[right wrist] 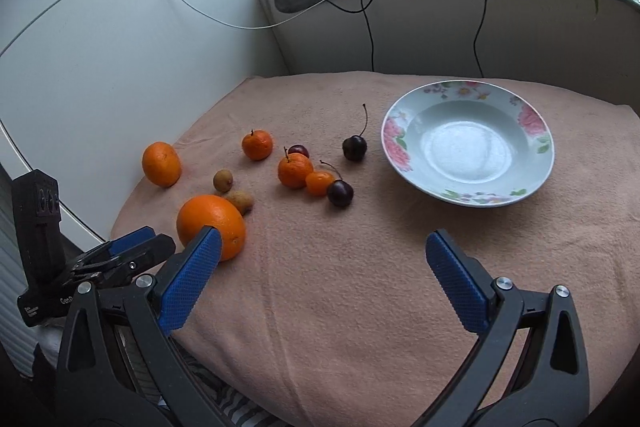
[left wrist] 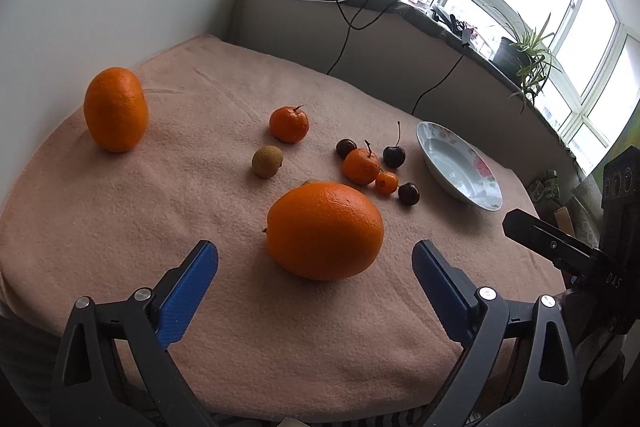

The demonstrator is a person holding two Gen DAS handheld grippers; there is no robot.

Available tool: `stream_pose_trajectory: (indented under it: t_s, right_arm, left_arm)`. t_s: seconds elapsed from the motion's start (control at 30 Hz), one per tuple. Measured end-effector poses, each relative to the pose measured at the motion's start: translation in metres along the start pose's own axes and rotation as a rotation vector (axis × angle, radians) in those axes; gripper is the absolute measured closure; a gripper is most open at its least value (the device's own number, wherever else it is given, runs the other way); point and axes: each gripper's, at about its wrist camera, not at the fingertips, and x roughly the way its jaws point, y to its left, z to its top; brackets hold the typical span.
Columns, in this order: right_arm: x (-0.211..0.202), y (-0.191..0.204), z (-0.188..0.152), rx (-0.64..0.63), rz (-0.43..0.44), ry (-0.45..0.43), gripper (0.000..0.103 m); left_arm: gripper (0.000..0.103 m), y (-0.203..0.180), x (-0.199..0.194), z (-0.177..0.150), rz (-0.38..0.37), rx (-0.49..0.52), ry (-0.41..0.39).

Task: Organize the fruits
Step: 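Move the open right gripper around the large orange, then close the right gripper on the large orange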

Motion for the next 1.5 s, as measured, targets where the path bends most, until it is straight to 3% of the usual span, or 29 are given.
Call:
stream_pose_trajectory:
  t_s: [0.27, 0.47, 0.73, 1.03, 1.17, 1.5]
  right_arm:
    - [0.036, 0.022, 0.008, -0.003, 0.135, 0.096, 0.0]
    - [0.062, 0.031, 0.014, 0.019, 0.226, 0.168, 0.0]
    - [0.095, 0.039, 0.015, 0.059, 0.317, 0.26, 0.008]
    - [0.115, 0.044, 0.012, 0.067, 0.352, 0.327, 0.013]
    - [0.124, 0.042, 0.011, 0.08, 0.37, 0.353, 0.022]
    - [0.137, 0.052, 0.007, 0.068, 0.405, 0.38, 0.031]
  left_arm:
    - [0.006, 0.001, 0.011, 0.004, -0.005, 0.021, 0.016]
    - [0.013, 0.002, 0.02, 0.004, -0.017, 0.035, 0.043]
    - [0.021, 0.003, 0.026, 0.005, -0.034, 0.053, 0.064]
    - [0.023, 0.001, 0.036, 0.007, -0.057, 0.07, 0.076]
    - [0.023, 0.0, 0.038, 0.007, -0.062, 0.075, 0.079]
    - [0.023, 0.001, 0.038, 0.006, -0.06, 0.081, 0.074]
